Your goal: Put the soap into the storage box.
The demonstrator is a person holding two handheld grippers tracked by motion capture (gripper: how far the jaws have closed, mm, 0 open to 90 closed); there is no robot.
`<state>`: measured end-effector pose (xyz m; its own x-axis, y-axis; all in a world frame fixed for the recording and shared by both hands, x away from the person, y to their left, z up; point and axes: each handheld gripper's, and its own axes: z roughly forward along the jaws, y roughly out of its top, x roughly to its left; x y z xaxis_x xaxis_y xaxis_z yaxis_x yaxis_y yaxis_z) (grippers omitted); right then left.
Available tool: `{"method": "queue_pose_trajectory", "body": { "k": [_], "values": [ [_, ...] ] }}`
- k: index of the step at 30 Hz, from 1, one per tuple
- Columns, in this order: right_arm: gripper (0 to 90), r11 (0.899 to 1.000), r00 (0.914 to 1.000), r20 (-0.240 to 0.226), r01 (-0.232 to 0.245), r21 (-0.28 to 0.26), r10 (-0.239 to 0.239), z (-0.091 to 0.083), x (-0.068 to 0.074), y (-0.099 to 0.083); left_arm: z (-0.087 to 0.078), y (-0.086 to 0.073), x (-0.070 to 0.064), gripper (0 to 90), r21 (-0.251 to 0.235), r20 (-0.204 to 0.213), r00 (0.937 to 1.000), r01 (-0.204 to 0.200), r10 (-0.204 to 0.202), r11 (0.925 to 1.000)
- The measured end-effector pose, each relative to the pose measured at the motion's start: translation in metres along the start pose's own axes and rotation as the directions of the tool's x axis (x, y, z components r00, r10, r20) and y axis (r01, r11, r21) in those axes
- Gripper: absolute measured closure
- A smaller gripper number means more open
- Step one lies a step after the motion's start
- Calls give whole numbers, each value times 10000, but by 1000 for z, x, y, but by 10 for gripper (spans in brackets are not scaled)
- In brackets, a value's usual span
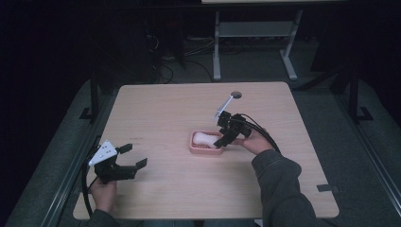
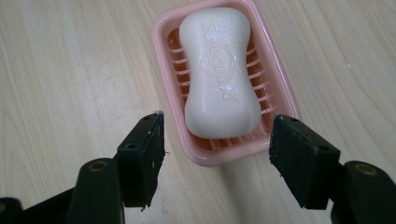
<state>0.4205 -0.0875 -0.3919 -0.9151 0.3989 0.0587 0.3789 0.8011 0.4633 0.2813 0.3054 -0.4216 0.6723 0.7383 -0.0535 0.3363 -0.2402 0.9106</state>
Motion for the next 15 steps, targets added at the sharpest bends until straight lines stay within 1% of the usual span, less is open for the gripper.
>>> {"method": "queue_pose_trajectory", "body": {
  "k": [5, 8, 10, 15],
  "values": [
    [343, 9999, 9999, 6, -111, -103, 111, -3, 1, -6, 0, 0, 0, 140, 14, -13, 10000, -15, 15, 10000],
    [343, 9999, 10000, 42, -80, -153, 81, -4, 1, -8, 0, 0, 0, 141, 6, -18, 10000, -2, 2, 10000],
    [336, 9999, 9999, 54, -153, -70, 154, -6, 2, -10, 0, 0, 0, 141, 9, -4, 10000, -10, 10, 10000],
    [335, 9998, 9999, 132, -71, -165, 74, -11, 5, -11, 0, 0, 0, 141, 5, -15, 10000, 1, -1, 10000]
  ]
}}
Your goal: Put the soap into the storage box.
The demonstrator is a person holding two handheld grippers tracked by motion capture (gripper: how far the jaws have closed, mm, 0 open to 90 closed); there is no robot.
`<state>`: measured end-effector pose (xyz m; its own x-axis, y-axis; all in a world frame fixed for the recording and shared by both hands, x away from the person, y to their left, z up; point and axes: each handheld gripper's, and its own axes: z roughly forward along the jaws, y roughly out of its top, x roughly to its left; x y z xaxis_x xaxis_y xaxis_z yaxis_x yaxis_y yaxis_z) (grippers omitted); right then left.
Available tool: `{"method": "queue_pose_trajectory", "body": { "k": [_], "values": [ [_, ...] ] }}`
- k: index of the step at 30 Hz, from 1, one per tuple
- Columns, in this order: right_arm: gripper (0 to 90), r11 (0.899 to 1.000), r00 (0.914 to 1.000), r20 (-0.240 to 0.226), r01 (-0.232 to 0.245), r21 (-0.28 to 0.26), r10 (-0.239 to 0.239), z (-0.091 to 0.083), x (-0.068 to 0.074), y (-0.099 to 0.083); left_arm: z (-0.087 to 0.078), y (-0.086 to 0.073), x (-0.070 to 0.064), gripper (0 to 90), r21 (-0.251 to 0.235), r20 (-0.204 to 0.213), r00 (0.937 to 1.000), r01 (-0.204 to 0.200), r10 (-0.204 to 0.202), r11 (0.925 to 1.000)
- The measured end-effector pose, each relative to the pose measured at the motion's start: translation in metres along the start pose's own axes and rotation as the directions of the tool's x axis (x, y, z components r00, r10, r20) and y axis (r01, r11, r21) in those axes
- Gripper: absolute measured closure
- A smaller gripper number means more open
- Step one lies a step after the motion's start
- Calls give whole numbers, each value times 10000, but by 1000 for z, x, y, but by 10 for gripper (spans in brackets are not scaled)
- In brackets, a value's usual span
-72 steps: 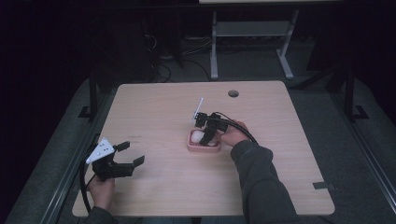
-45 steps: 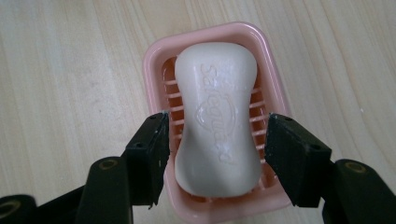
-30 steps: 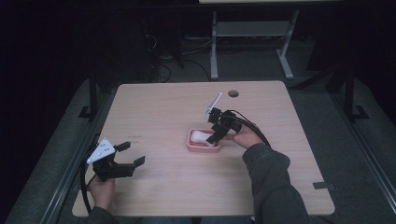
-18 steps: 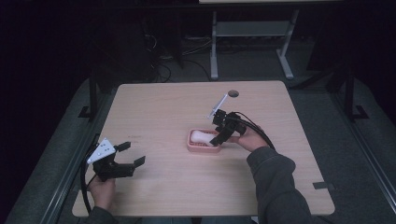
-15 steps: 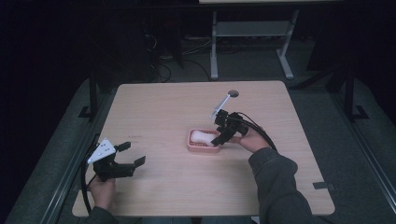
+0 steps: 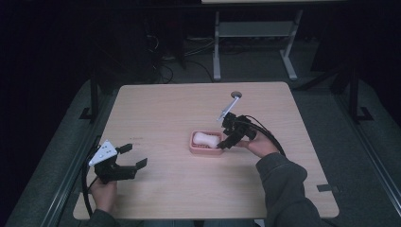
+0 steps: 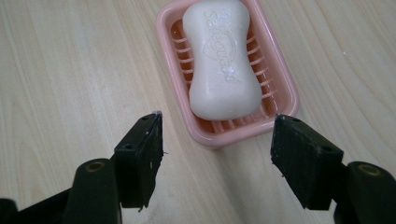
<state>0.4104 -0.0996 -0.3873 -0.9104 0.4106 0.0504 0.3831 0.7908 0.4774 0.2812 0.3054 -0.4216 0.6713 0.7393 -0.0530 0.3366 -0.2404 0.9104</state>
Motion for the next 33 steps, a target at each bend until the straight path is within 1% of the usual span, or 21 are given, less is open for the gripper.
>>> {"method": "queue_pose_trajectory", "body": {
  "k": [6, 9, 10, 12, 17, 20, 22, 23, 26, 27, 31, 32, 33],
  "values": [
    [328, 10000, 10000, 15, -35, -16, 35, -5, 3, -3, 0, 0, 0, 141, -2, -8, 10000, 4, -4, 10000],
    [329, 10000, 9999, 102, 48, -32, -48, -8, 5, -5, 0, 0, 0, 140, 24, -2, 10000, -24, 24, 10000],
    [330, 9999, 9999, 145, 4, -120, -2, -9, 6, -9, 0, 0, 0, 141, 26, -2, 10000, -46, 46, 10000],
    [330, 9999, 9998, 188, -95, -108, 97, -9, 5, -14, 0, 0, 0, 141, 31, 1, 10000, -46, 46, 10000],
    [321, 9995, 9994, 121, -313, -89, 314, -10, 4, -22, 1, 0, 0, 140, 40, 11, 10000, -57, 57, 10000],
    [321, 9988, 9992, 223, -328, -353, 336, -14, 6, -29, 1, 0, 0, 141, 60, 20, 10000, -95, 95, 9999],
    [320, 9985, 9989, 242, -403, -360, 412, -15, 6, -31, 1, 0, 0, 140, 48, 14, 10000, -97, 96, 9999],
    [319, 9983, 9987, 263, -415, -409, 426, -16, 7, -35, 1, 0, -1, 141, 59, 15, 9999, -104, 104, 9999],
    [316, 9980, 9983, 269, -501, -386, 512, -17, 7, -39, 1, 0, -1, 141, 76, 13, 9999, -114, 114, 9999],
    [316, 9974, 9979, 291, -563, -449, 577, -19, 8, -43, 1, 0, -1, 141, 76, 11, 9999, -117, 117, 9999],
    [316, 9967, 9974, 294, -647, -492, 662, -21, 9, -49, 1, 0, 0, 141, 74, 2, 9999, -126, 126, 9999],
    [317, 9961, 9971, 227, -708, -521, 720, -22, 9, -51, 1, 0, 0, 141, 75, 4, 9999, -120, 120, 9999],
    [316, 9961, 9970, 296, -703, -530, 719, -23, 9, -55, 1, 0, 0, 140, 73, 3, 9999, -121, 121, 9999]
  ]
}}
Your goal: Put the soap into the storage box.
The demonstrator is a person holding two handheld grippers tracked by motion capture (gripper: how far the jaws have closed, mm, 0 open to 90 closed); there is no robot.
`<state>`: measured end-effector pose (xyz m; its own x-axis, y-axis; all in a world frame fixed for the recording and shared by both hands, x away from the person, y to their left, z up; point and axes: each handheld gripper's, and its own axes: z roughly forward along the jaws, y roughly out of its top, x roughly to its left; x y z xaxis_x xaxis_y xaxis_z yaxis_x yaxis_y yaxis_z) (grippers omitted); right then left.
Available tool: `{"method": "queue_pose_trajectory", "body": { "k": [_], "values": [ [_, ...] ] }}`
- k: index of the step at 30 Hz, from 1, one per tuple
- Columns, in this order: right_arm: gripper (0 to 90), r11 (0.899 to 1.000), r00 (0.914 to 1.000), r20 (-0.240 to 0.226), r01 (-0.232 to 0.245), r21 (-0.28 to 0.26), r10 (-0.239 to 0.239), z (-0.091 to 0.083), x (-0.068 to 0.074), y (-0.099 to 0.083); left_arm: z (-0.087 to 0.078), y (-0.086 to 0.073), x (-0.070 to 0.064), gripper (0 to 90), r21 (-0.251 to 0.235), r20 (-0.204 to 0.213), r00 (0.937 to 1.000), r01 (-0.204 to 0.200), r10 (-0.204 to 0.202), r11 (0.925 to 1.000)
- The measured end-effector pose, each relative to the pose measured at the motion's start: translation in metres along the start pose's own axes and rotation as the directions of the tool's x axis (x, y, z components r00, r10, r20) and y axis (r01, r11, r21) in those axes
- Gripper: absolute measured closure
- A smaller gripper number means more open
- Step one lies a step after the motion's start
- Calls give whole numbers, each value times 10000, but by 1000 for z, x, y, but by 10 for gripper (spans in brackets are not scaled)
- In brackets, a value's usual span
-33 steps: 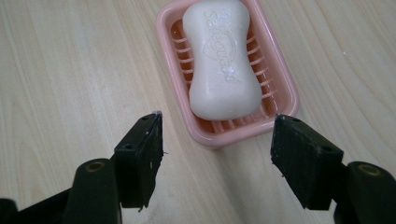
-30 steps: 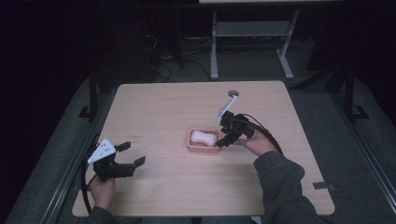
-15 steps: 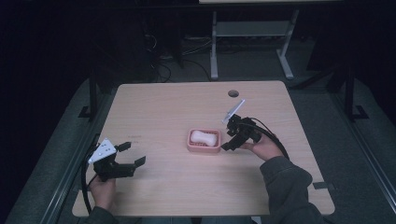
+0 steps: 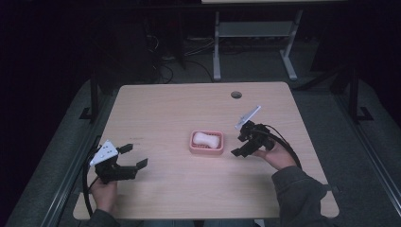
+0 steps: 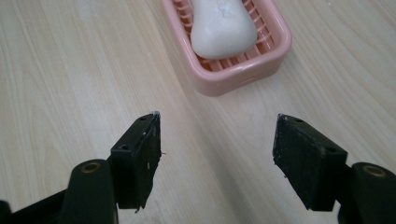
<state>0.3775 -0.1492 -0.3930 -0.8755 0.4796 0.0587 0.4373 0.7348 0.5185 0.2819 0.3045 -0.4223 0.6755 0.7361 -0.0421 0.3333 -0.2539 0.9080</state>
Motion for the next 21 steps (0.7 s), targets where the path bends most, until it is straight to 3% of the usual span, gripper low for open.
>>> {"method": "queue_pose_trajectory", "body": {
  "k": [21],
  "values": [
    [308, 9981, 9980, 150, -607, -58, 608, -16, 3, -38, 1, 0, -1, 141, 41, -6, 10000, 15, -15, 10000]
  ]
}}
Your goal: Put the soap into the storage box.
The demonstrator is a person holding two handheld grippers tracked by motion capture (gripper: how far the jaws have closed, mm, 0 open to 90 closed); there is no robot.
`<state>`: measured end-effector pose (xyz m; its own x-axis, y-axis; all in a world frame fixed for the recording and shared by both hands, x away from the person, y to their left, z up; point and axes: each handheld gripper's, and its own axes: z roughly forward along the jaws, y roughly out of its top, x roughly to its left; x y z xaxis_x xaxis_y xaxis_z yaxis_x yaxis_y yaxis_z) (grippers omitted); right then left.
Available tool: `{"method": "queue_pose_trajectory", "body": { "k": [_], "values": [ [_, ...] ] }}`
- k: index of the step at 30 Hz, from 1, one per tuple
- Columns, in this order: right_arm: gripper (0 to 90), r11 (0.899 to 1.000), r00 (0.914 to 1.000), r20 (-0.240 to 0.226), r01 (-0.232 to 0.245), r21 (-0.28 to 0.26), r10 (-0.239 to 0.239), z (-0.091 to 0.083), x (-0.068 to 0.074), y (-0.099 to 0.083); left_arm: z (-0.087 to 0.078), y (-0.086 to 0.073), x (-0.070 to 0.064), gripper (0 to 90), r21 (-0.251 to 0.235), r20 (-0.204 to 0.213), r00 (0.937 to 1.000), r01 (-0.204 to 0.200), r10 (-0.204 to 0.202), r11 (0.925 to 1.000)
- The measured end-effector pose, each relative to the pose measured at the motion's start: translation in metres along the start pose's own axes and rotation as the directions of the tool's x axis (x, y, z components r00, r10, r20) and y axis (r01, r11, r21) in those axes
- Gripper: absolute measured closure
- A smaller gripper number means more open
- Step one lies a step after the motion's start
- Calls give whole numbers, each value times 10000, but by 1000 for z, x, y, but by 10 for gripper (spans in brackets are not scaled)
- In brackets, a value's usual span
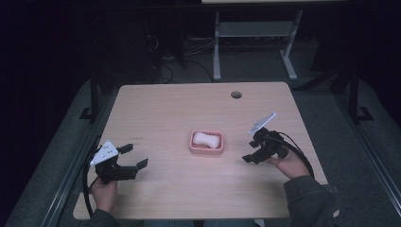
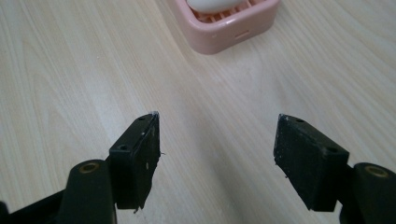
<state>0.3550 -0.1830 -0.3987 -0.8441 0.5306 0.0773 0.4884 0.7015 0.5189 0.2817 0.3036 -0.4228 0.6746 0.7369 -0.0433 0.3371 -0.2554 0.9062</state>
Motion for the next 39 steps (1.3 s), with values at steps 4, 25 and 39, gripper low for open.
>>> {"method": "queue_pose_trajectory", "body": {
  "k": [4, 25, 39],
  "values": [
    [307, 9999, 9999, 19, -120, -40, 120, -2, 1, -8, 1, 0, -1, 140, 30, 33, 10000, -30, 30, 10000],
    [302, 9977, 9983, 131, -559, -391, 565, -4, 12, -47, 2, 0, -4, 140, 85, 119, 9999, -64, 63, 9999],
    [288, 9889, 9927, 247, -1152, -935, 1180, -13, 20, -84, 3, -1, -5, 141, 114, 86, 9999, -89, 88, 9999]
  ]
}}
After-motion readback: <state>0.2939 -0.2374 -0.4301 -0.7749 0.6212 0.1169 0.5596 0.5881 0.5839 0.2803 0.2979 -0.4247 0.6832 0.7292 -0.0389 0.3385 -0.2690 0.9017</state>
